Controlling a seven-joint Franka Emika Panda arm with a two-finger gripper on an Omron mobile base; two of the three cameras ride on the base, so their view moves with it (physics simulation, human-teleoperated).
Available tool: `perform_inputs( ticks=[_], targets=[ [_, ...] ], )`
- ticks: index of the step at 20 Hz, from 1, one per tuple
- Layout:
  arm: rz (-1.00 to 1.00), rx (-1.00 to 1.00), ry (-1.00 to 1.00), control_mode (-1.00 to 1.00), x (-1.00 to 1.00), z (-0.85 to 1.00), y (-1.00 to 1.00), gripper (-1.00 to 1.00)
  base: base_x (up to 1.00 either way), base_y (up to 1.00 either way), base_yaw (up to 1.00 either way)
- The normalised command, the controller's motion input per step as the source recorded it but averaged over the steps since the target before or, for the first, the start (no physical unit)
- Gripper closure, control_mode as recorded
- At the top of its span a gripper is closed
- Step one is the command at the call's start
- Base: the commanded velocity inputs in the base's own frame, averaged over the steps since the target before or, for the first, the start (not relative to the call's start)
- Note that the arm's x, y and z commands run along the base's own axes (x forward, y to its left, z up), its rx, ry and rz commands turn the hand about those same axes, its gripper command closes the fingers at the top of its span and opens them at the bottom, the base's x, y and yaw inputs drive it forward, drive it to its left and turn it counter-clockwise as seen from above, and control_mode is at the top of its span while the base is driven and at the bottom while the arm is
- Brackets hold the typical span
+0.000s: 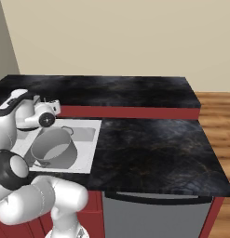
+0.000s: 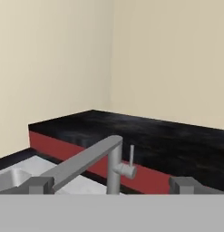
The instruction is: Pick the pan and pot and place them in the sink. Then turn on the water.
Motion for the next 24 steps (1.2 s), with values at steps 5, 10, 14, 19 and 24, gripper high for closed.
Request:
perform_inputs(
  ticks=[5, 10, 14, 19, 24],
  targets=[
    [-0.05, 0.03, -0.02, -1.00, 0.04, 0.00, 0.00, -1.00, 0.00, 0.00, 0.00],
    [0.04, 0.00, 0.00, -1.00, 0.01, 0.00, -0.02, -1.00, 0.00, 0.00, 0.00],
    [0.08, 0.00, 0.00, -1.00, 0.08, 0.00, 0.00, -1.00, 0.00, 0.00, 0.00],
    [0.14, 0.00, 0.00, -1.00, 0.47, -0.06, -0.01, -1.00, 0.00, 0.00, 0.00],
    [0.09, 0.01, 0.00, -1.00, 0.54, -0.19, 0.00, -1.00, 0.00, 0.00, 0.00]
  ],
)
